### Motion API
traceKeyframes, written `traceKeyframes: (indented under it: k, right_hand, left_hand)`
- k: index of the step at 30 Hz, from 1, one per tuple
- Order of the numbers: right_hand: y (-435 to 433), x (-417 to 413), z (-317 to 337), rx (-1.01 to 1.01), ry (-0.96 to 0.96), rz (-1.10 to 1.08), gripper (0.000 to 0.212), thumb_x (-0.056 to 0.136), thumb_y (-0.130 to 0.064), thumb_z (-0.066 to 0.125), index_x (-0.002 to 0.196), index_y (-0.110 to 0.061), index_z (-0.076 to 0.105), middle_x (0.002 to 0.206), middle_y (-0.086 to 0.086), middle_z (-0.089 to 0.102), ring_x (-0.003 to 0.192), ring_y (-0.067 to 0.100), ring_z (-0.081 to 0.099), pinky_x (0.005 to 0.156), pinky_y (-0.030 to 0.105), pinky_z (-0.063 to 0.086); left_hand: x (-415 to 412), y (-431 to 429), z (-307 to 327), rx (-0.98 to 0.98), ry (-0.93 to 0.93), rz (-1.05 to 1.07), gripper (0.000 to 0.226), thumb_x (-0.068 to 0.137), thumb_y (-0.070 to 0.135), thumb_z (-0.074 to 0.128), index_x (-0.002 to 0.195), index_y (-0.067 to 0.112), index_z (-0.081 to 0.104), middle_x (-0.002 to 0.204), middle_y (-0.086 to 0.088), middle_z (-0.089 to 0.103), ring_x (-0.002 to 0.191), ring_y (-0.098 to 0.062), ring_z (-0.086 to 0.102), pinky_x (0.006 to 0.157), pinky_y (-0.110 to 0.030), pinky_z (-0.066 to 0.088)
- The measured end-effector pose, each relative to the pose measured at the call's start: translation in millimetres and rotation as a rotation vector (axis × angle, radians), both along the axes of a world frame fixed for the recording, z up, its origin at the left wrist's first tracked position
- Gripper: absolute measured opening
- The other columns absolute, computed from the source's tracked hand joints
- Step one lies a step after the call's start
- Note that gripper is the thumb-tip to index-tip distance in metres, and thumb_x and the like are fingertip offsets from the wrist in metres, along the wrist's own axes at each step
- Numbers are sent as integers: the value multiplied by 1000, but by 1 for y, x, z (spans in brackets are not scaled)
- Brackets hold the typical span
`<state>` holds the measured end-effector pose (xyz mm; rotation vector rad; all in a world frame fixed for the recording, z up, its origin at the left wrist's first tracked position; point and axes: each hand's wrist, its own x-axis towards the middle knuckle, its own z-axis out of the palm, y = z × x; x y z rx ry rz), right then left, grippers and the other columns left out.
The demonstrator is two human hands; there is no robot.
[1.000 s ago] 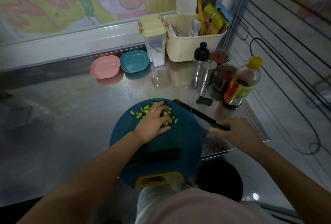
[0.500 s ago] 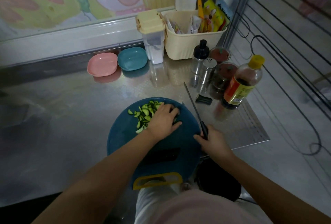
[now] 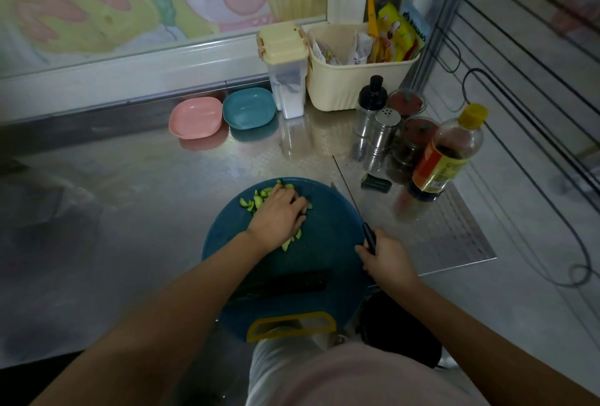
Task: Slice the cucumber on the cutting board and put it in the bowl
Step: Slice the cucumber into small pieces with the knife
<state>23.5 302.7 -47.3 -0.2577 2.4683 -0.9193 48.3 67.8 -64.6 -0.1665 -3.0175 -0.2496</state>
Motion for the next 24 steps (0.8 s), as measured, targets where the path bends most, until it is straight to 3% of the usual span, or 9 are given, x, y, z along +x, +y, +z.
traceKeyframes:
  k: [6, 11, 16, 20, 24]
  right_hand:
    - [1, 1, 1, -12, 26, 23, 25, 90, -21, 59, 74, -21, 40, 80, 11, 61, 73, 25, 63, 61, 32, 49]
    - [0, 0, 0, 3, 37, 47, 15, 91, -21, 59, 87, -13, 46, 85, 10, 61, 78, 25, 63, 64, 30, 48]
    - [0, -2, 1, 4, 40, 49, 15, 91, -20, 59, 87, -14, 46, 83, 7, 59, 80, 25, 63, 63, 26, 42]
    - [-1, 0, 1, 1, 32, 54, 16, 91, -21, 59, 87, -14, 46, 83, 7, 59, 80, 26, 64, 64, 27, 44]
    - [1, 0, 1, 2, 38, 63, 15, 91, -21, 59, 89, -13, 46, 84, 6, 59, 81, 25, 64, 65, 26, 45]
  left_hand:
    - [10, -9, 3, 79, -29, 45, 13, 82, 14, 67, 94, 8, 66, 93, -11, 60, 92, -31, 58, 107, -46, 29]
    - [18, -4, 6, 138, 64, 8, 12, 83, 8, 68, 94, 8, 72, 97, -8, 67, 95, -27, 62, 106, -44, 29]
    - [30, 10, 20, 211, 103, -65, 17, 84, 11, 67, 99, 4, 71, 100, -12, 66, 97, -28, 61, 93, -22, 33]
    - [50, 19, 29, 198, -132, -144, 46, 78, 44, 70, 108, 10, 64, 106, -8, 61, 101, -22, 56, 81, -25, 42]
    - [62, 20, 30, 73, -370, -178, 57, 75, 53, 69, 113, 13, 58, 107, -5, 57, 100, -19, 53, 74, -28, 39]
